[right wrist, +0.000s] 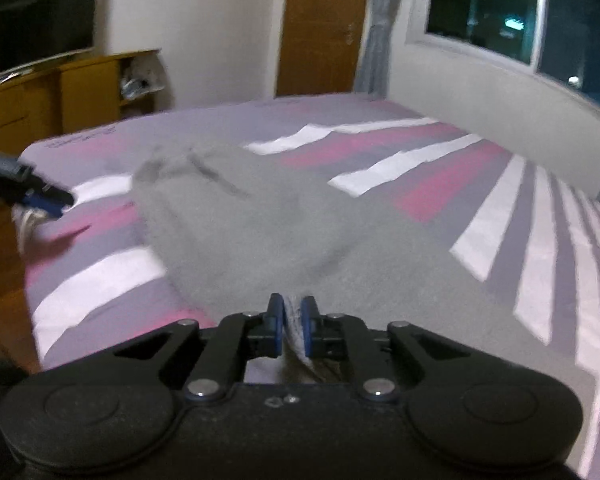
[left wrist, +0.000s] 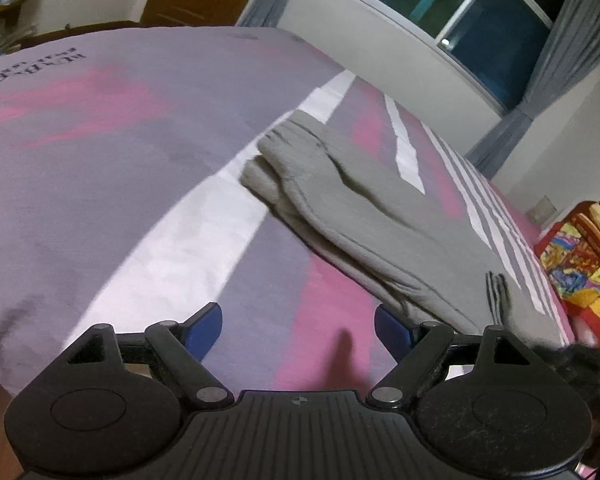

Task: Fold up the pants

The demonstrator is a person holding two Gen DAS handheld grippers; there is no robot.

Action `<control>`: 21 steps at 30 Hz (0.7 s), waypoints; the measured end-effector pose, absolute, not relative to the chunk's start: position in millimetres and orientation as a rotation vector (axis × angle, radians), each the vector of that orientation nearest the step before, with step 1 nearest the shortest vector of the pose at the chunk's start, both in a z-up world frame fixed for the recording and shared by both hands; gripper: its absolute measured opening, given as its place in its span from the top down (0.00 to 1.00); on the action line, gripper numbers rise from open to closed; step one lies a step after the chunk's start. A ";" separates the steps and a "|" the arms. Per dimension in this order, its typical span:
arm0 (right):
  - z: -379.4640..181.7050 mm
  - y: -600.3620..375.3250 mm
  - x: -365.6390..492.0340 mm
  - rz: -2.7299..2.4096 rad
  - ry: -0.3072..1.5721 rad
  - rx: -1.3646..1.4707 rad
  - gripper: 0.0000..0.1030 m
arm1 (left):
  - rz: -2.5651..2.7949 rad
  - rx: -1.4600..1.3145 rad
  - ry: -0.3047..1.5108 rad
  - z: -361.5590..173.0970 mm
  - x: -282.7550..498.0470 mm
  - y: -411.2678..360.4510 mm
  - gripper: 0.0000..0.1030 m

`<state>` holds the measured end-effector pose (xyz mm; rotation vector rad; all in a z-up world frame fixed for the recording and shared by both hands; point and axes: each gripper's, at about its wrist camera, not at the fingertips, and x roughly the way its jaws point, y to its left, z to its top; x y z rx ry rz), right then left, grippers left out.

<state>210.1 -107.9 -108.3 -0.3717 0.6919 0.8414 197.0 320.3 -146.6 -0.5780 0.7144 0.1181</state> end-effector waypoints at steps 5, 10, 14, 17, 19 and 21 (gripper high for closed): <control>-109.7 -116.9 209.1 0.803 0.664 -0.261 0.83 | 0.034 -0.558 0.698 -131.2 213.0 291.7 0.20; -86.1 -177.5 200.0 0.633 0.563 -0.095 0.84 | -0.117 -0.545 0.695 -115.6 244.4 244.3 0.20; -87.7 -239.3 194.9 0.461 0.577 0.010 0.82 | -0.285 -0.512 0.714 -107.9 279.2 186.1 0.20; -93.4 -283.0 190.1 0.341 0.595 0.109 0.81 | -0.388 -0.497 0.772 -112.0 307.6 143.5 0.21; -98.8 -305.1 189.9 0.293 0.609 0.172 0.81 | -0.414 -0.490 0.831 -122.2 326.9 122.2 0.21; -105.2 -316.7 190.8 0.278 0.622 0.221 0.81 | -0.425 -0.510 0.873 -133.3 339.1 112.0 0.21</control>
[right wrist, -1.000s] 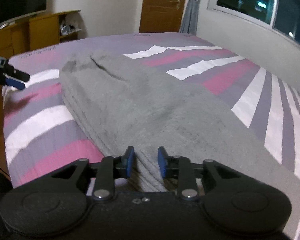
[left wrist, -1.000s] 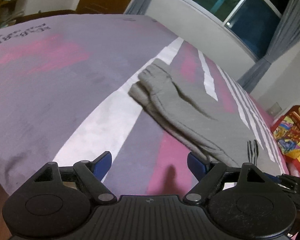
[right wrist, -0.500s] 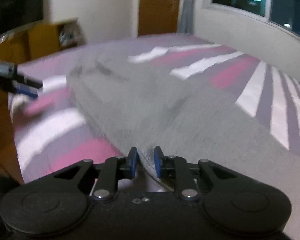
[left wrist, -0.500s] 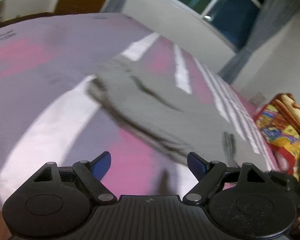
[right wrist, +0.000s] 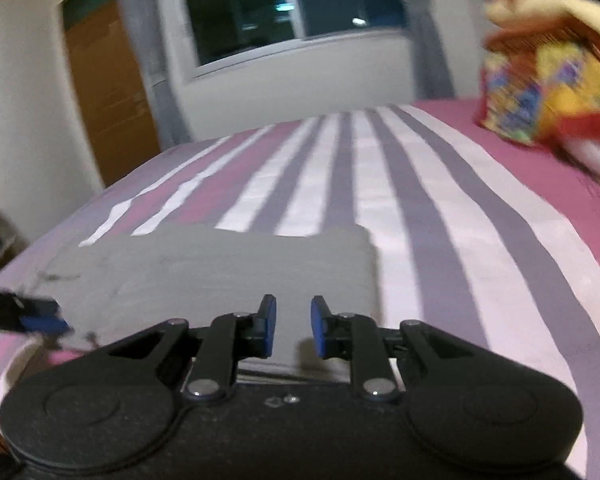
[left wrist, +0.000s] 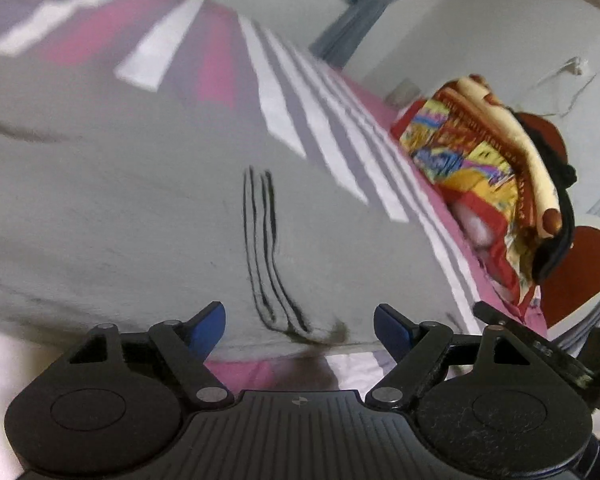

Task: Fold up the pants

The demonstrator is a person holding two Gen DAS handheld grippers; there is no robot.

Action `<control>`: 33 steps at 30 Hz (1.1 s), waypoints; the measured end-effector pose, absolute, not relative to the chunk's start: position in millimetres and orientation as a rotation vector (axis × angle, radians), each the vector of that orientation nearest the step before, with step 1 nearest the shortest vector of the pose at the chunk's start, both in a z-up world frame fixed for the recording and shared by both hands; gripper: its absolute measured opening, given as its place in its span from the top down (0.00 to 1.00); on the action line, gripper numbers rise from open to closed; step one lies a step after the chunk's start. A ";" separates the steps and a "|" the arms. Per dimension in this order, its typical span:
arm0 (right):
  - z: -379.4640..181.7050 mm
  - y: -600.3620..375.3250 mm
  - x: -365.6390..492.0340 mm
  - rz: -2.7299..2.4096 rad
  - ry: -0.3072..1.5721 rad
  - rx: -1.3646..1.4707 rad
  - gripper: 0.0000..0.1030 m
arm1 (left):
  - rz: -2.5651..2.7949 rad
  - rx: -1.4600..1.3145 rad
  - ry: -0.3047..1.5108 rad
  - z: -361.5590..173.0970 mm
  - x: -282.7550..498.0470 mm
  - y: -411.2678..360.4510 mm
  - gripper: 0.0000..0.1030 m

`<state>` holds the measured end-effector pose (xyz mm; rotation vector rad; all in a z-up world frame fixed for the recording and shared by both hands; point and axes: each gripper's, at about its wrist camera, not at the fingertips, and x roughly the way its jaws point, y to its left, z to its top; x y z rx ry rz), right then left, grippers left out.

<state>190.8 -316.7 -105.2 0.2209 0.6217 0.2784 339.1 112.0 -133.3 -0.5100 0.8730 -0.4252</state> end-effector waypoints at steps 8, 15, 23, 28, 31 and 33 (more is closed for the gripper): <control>-127.3 -331.9 200.7 0.206 0.716 0.258 0.79 | -0.562 -0.780 0.979 -171.8 370.2 101.2 0.83; -141.6 -332.0 208.7 0.227 0.810 0.227 0.74 | -0.523 -0.706 0.958 -178.7 348.9 96.5 0.83; -139.3 -338.0 242.9 0.242 0.801 0.206 0.73 | -0.385 -0.451 0.826 -136.9 386.1 86.4 0.17; -148.6 -333.0 292.8 0.250 0.818 0.177 0.74 | -0.337 -0.378 0.877 -148.6 430.3 89.0 0.63; -152.1 -328.0 319.8 0.249 0.816 0.162 0.74 | -0.354 -0.343 0.887 -152.3 447.8 83.2 0.64; -155.9 -325.8 332.2 0.248 0.823 0.159 0.71 | -0.353 -0.347 0.885 -155.0 455.2 83.6 0.63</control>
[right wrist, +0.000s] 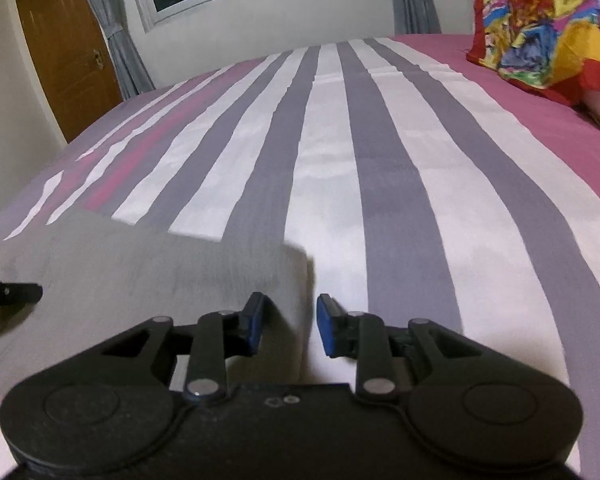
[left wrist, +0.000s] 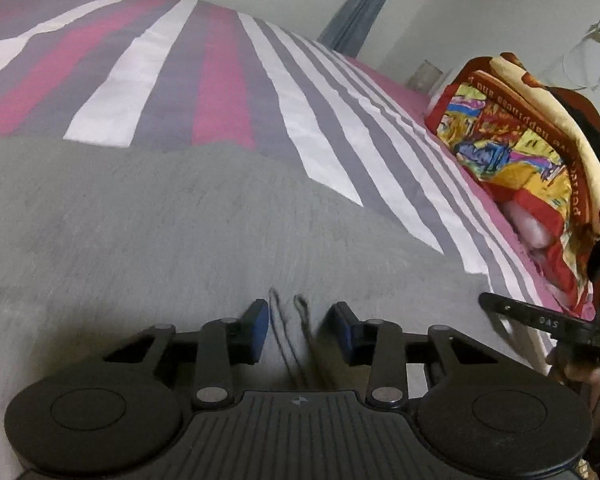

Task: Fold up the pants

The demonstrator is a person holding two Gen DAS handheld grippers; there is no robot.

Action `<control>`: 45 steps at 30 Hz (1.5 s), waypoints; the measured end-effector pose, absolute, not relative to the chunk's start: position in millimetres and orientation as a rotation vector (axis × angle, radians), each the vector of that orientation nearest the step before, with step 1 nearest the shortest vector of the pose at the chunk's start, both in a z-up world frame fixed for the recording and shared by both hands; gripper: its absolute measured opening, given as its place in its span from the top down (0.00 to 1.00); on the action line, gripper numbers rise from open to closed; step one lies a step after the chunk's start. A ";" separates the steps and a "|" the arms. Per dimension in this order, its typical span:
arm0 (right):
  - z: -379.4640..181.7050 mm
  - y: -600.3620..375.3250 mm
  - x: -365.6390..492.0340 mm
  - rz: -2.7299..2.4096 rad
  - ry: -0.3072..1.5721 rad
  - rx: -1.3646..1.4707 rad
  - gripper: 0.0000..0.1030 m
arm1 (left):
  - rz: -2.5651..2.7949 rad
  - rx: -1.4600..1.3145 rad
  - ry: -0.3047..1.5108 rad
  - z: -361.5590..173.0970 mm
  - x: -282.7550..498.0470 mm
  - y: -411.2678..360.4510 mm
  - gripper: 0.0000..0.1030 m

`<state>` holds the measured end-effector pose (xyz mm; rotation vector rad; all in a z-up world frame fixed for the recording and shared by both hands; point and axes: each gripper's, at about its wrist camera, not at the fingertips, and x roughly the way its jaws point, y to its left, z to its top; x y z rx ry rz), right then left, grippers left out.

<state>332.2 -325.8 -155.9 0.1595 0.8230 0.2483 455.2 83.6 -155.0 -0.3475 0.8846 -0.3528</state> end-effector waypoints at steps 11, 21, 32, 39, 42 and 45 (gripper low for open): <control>-127.4 -352.0 266.8 0.285 0.740 0.224 0.67 | -0.362 -0.448 0.817 -134.0 408.6 102.5 0.65; -125.3 -367.6 194.8 0.269 0.732 0.288 0.65 | -0.430 -0.488 0.842 -142.5 314.5 97.6 0.65; -127.7 -340.0 190.6 0.248 0.790 0.213 0.64 | -0.355 -0.456 0.842 -138.1 323.5 103.3 0.64; -119.5 -352.0 164.1 0.267 0.729 0.247 0.60 | -0.157 -0.562 0.667 -129.4 243.3 191.4 0.47; -117.3 -360.4 157.5 0.232 0.689 0.277 0.52 | -0.009 -0.646 0.611 -133.0 225.0 245.2 0.30; -118.6 -365.6 157.1 0.204 0.686 0.314 0.52 | 0.047 -0.815 0.564 -146.8 228.0 293.2 0.29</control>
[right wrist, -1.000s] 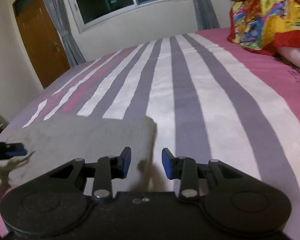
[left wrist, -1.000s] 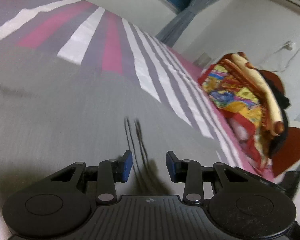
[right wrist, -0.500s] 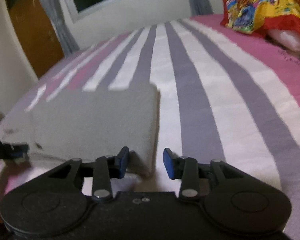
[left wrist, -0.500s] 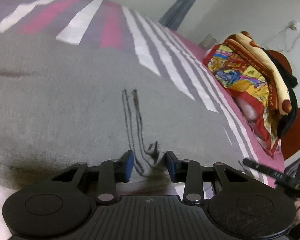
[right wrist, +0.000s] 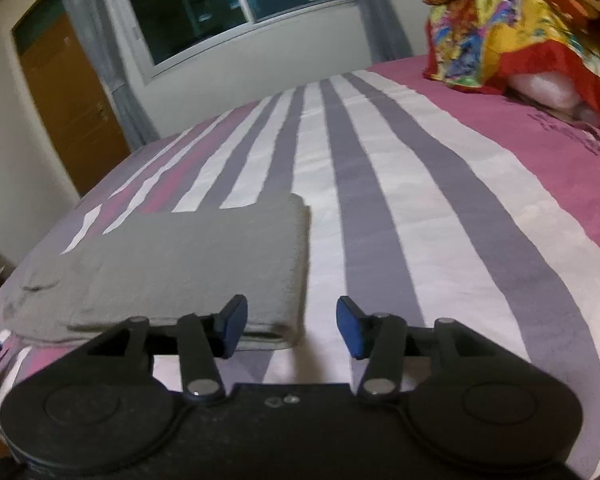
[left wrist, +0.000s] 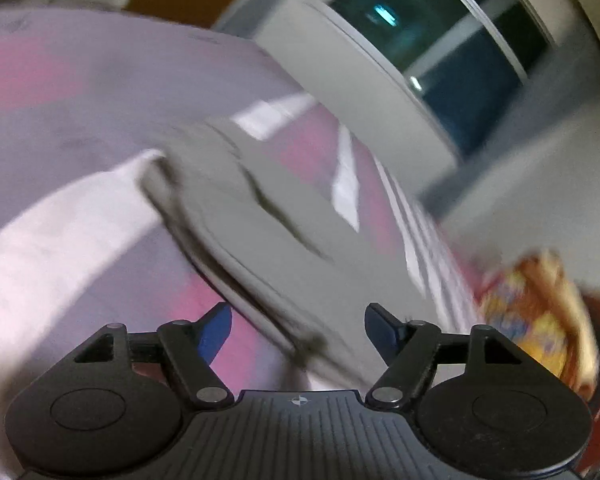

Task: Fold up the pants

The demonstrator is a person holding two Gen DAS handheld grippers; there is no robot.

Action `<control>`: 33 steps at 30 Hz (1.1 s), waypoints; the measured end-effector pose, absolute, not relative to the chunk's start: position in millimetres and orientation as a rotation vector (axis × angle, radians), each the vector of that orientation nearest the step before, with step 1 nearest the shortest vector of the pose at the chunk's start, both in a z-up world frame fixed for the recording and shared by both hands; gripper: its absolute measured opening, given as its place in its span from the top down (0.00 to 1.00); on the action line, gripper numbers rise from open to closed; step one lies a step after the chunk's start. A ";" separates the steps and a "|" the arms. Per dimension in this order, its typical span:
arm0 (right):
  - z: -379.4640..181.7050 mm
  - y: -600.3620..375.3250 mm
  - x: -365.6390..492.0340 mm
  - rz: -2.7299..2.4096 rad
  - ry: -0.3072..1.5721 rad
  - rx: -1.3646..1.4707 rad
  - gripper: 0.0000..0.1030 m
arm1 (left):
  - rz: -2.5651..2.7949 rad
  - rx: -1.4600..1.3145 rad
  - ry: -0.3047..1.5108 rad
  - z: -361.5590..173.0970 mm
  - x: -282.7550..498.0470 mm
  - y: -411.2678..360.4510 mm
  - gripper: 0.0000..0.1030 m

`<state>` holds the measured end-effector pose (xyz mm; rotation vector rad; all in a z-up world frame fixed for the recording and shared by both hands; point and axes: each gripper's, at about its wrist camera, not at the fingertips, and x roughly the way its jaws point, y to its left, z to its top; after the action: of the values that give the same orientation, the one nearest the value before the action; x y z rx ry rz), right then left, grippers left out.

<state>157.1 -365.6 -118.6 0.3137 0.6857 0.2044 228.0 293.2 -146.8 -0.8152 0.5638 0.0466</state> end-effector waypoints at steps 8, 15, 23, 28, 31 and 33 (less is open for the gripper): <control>-126.4 -372.5 167.8 0.098 0.702 0.391 0.43 | 0.061 -1.018 0.565 -199.1 289.3 350.3 0.28; -138.9 -393.9 171.9 0.003 0.718 0.520 0.40 | 0.096 -1.070 0.529 -209.0 322.9 360.2 0.80; -134.9 -394.1 179.5 -0.206 0.708 0.250 0.40 | 0.084 -0.944 0.529 -214.7 315.3 358.1 0.79; -155.6 -393.8 203.6 -0.266 0.818 0.142 0.00 | 0.108 -0.927 0.548 -208.9 326.5 354.0 0.76; -158.2 -384.5 207.4 -0.280 0.834 0.085 0.00 | 0.093 -0.902 0.518 -187.3 328.4 343.0 0.79; -158.9 -392.0 205.3 -0.271 0.818 0.138 0.00 | 0.063 -0.858 0.490 -163.8 330.2 327.1 0.80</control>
<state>205.3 -392.0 -158.9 0.1382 0.8177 -0.2714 330.2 327.1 -163.8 -0.8580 0.4900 0.0633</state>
